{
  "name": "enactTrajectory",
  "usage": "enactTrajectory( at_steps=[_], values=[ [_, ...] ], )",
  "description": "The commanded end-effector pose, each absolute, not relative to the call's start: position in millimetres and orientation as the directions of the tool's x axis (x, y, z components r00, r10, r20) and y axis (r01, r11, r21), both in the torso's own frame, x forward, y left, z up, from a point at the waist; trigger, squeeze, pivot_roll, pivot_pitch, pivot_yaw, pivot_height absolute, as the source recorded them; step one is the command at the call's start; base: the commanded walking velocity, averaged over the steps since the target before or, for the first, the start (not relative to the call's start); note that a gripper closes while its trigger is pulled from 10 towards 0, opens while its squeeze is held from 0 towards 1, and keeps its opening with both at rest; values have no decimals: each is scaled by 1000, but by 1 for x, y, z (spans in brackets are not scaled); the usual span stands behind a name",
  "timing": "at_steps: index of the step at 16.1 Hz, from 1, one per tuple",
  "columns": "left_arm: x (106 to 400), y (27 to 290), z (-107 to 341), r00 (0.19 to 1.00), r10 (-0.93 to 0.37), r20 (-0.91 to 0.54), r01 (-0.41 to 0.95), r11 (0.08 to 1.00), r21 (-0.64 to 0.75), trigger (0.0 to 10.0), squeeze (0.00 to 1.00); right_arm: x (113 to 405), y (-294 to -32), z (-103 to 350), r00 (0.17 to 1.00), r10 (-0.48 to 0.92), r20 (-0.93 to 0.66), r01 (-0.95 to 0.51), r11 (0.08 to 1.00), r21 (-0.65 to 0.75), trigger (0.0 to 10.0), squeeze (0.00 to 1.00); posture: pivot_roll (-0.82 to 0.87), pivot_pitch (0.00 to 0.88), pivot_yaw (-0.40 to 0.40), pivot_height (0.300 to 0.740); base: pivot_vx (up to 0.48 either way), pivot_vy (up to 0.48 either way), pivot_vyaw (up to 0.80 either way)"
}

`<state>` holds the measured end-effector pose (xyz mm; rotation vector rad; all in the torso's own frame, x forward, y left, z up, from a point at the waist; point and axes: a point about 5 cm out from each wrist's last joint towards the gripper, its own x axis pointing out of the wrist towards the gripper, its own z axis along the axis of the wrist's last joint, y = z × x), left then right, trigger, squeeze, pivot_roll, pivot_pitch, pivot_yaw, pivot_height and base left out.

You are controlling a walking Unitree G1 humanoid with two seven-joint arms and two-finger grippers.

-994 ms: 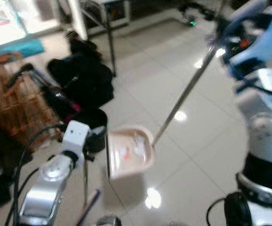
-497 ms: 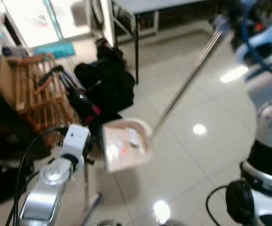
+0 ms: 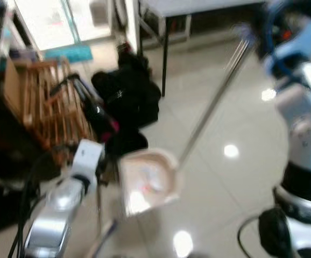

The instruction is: Sweep floor

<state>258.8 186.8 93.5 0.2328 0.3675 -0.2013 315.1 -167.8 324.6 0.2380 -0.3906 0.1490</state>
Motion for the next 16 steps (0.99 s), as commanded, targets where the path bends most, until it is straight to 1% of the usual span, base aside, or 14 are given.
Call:
enactTrajectory(
  at_steps=[1,3,7,13,16],
  values=[
    [261,192,98,926,-128,-356,216,951,220,10000,0,312,-158,332,892,129,433,-238,949,207,10000,0,-94,71,13,740,398,0,0],
    [264,188,108,931,-137,-339,221,950,222,10000,0,312,-160,331,891,113,441,-233,945,230,10000,0,-96,67,16,740,398,0,0],
    [267,186,110,932,-148,-331,229,948,221,10000,0,312,-161,329,893,97,440,-223,944,244,10000,0,-93,59,17,740,395,0,0],
    [265,190,110,932,-138,-336,223,947,230,10000,0,313,-164,327,893,66,445,-217,930,297,10000,0,-86,42,15,740,396,0,0],
    [263,192,109,931,-132,-340,219,948,231,10000,0,313,-164,327,893,67,445,-213,934,287,10000,0,-83,37,14,740,394,0,0]
  ],
)
